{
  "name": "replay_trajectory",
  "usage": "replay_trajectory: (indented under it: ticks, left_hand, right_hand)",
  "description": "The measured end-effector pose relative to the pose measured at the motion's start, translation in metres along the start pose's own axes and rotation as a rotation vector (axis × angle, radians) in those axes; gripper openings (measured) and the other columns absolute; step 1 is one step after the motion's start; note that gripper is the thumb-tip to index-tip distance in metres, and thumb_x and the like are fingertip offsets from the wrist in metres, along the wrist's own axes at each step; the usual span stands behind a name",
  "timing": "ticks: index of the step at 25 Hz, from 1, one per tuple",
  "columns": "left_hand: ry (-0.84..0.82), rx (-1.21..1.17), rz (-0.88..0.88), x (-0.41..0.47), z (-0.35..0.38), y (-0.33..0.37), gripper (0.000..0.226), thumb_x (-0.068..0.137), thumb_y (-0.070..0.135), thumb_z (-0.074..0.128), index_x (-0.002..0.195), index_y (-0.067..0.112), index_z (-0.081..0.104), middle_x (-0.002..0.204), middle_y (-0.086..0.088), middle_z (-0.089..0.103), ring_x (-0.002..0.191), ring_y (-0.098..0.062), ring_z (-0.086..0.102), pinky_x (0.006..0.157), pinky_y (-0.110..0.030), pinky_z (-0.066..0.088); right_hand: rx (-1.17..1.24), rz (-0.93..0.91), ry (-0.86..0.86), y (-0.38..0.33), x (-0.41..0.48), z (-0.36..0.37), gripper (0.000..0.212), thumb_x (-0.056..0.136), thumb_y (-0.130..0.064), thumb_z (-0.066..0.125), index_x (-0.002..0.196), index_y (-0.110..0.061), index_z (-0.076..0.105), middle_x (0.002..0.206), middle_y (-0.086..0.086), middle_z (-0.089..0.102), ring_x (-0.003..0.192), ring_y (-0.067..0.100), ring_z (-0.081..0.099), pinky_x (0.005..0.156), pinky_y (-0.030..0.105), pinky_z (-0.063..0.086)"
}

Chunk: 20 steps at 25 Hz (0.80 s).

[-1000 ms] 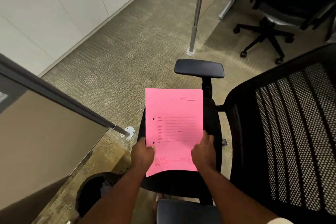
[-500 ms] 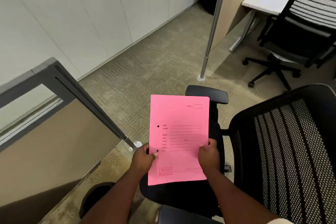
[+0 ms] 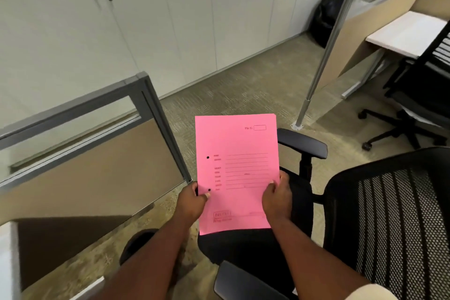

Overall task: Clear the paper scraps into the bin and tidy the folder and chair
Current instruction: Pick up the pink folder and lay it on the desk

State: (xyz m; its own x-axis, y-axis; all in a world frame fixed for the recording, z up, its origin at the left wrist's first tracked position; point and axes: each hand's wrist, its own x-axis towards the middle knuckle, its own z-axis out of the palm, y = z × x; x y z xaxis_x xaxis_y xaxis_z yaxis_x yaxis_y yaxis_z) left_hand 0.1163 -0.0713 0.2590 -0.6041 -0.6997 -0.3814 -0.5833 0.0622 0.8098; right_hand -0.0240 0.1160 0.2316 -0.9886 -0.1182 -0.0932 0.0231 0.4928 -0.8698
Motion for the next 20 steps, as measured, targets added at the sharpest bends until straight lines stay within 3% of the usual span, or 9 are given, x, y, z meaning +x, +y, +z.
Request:
replay_trajectory:
  ticks: [5,9,13,20]
  left_hand:
    - [0.119,0.021,0.073,-0.039,-0.027,0.007,0.015,0.091,0.009,0.062,0.088,0.023,0.06,0.089,0.007,0.067,0.085,-0.02,0.065,0.06,-0.026,0.047]
    - [0.238,-0.016,0.111,-0.083,-0.057,0.006,0.012,0.092,0.013,0.062,0.103,0.017,0.062,0.099,0.001,0.068,0.089,-0.021,0.064,0.071,-0.033,0.052]
    - [0.357,-0.056,0.158,-0.134,-0.088,0.009,0.016,0.089,0.012,0.063,0.102,0.021,0.06,0.094,0.005,0.067,0.085,-0.018,0.064,0.063,-0.028,0.048]
    - [0.522,-0.132,0.17,-0.235,-0.131,0.002,0.034,0.085,0.013,0.063,0.11,0.031,0.05,0.096,0.014,0.064,0.09,-0.016,0.065,0.062,-0.024,0.049]
  right_hand:
    - [0.0,-0.163,-0.052,-0.032,-0.018,-0.01,0.04,0.099,-0.01,0.048,0.137,-0.02,0.043,0.124,0.009,0.062,0.106,0.023,0.06,0.083,0.03,0.045]
    - [0.023,-0.295,-0.117,-0.066,-0.046,-0.019,0.038,0.101,-0.013,0.047,0.138,-0.023,0.041,0.124,0.006,0.062,0.099,0.015,0.056,0.079,0.03,0.046]
    - [0.076,-0.419,-0.187,-0.1,-0.077,-0.034,0.038,0.103,-0.014,0.046,0.139,-0.023,0.04,0.124,0.005,0.061,0.105,0.019,0.062,0.082,0.038,0.056]
    - [0.116,-0.567,-0.279,-0.133,-0.148,-0.043,0.038,0.103,-0.015,0.044,0.14,-0.022,0.038,0.124,0.007,0.061,0.105,0.027,0.065,0.08,0.042,0.059]
